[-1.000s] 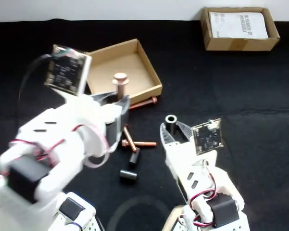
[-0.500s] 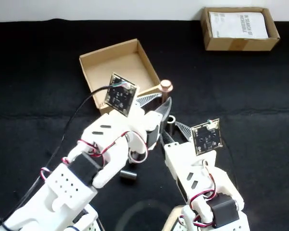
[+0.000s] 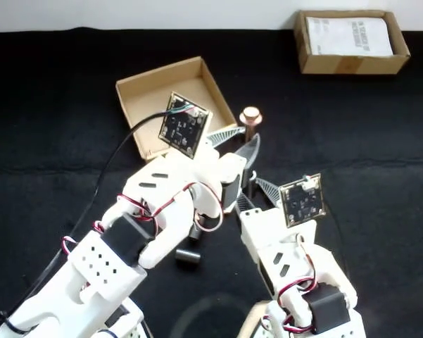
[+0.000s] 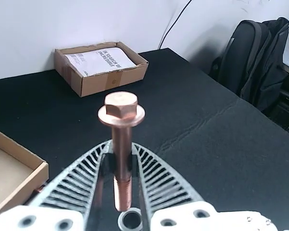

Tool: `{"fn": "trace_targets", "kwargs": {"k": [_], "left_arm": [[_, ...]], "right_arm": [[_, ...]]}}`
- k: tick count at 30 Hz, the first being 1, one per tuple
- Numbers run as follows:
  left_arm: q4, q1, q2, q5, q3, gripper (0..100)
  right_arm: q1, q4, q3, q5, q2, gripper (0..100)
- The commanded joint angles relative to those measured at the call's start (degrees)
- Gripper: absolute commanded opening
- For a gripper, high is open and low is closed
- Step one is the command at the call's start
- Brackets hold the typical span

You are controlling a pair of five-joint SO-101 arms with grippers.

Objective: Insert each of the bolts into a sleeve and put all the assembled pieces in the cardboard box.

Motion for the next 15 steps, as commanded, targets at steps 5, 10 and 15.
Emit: {"fn": "trace_targets", "kwargs": {"k": [5,10,15], "left_arm": [[0.18,0.48,-0.31,-0.26,-2.68,1],[0.18,0.57,-0.31,-0.18,-0.75,1],[0.26,1.54,-0.31,2.29,-0.31,1]], "right_arm": [[-0.31,-1.1,-0.4,-0.35,-0.22,0.7],[-0.22,-1.1,-0.4,-0.35,-0.22,0.7],[-0.22,-1.1,-0.4,-0.35,-0.22,0.7]]}}
